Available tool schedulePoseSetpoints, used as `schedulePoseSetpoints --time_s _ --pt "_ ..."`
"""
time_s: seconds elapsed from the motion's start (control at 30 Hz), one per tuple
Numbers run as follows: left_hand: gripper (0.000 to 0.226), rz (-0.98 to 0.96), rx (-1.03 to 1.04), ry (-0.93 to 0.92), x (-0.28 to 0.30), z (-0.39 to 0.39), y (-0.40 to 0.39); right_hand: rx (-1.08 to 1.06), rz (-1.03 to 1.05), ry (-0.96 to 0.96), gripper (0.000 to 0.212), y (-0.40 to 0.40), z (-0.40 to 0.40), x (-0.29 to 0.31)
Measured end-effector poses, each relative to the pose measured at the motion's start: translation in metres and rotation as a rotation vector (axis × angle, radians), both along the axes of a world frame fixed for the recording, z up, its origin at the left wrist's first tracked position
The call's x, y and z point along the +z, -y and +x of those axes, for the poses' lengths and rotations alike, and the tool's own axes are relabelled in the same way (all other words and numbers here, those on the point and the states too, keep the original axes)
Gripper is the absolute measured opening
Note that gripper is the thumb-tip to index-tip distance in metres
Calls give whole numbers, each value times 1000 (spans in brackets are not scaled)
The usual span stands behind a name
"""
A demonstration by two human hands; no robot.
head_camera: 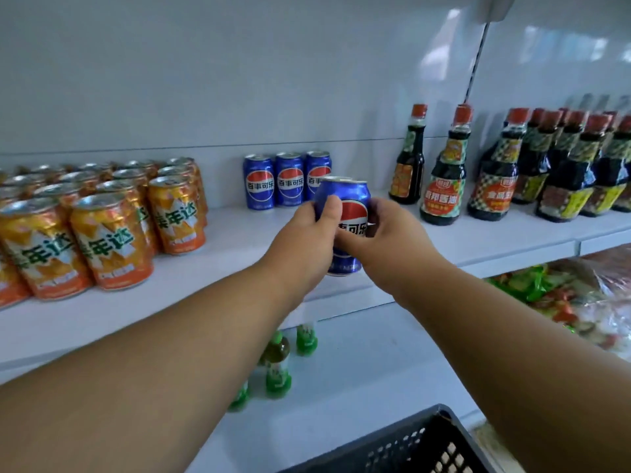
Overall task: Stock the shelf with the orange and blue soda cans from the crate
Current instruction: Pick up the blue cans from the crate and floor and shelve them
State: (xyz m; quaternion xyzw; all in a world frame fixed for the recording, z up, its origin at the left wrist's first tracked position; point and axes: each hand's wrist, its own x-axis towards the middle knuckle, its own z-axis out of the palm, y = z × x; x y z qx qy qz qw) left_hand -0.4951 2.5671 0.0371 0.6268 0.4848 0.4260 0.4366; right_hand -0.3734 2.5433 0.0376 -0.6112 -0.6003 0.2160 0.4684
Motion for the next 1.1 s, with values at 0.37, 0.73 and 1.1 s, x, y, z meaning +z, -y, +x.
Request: schedulePoseSetpoints --time_s 0.37,0.73,1.1 --pt "67 -55 57 0 -32 58 -143 -96 21 28 48 -141 48 -29" --pt "47 4 179 13 -42 66 -194 -154 -62 85 51 -233 72 -30" --pt "60 -22 170 36 -46 68 -202 -230 -53 129 58 -280 66 -29"
